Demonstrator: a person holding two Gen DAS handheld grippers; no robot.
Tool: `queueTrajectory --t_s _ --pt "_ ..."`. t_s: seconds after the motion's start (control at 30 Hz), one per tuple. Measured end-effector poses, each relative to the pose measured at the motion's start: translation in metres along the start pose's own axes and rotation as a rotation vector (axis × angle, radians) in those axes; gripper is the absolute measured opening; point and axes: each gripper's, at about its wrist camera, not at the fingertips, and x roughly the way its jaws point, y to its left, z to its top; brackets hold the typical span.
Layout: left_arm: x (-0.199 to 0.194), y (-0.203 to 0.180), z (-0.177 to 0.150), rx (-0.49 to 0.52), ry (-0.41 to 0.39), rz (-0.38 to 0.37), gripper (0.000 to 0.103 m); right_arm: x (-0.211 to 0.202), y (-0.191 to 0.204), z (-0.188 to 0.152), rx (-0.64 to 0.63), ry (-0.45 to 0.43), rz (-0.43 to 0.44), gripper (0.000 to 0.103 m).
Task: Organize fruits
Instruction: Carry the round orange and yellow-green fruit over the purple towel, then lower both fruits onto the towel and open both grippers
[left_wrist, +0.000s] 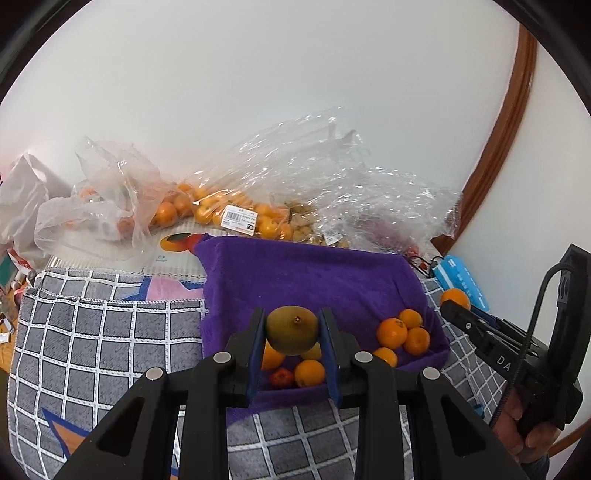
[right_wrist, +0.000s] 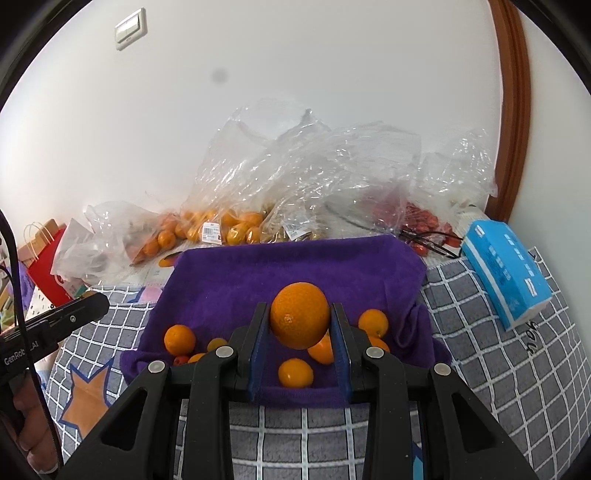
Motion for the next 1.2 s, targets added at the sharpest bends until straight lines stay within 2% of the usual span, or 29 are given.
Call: queueTrajectory --t_s 0.33,0.47,0.9,1.2 --pt "0.024 0.044 0.011 -0.066 0.021 0.058 0.027 0.025 -0.005 0.016 -0.018 -0.008 -0.021 0.032" --pt "0.035 0.057 0.013 -0.096 0.036 0.046 0.027 0.037 -0.013 0.021 -0.013 -0.014 -0.032 0.032" --pt "0.092 0.038 0.014 -0.058 0.115 0.025 0.027 0.094 -0.046 0.017 0.009 0.047 -0.061 0.032" --pt "0.121 0.024 0.008 -0.027 0.165 0.029 0.027 0.119 -0.056 0.007 0.016 0.093 -0.06 0.032"
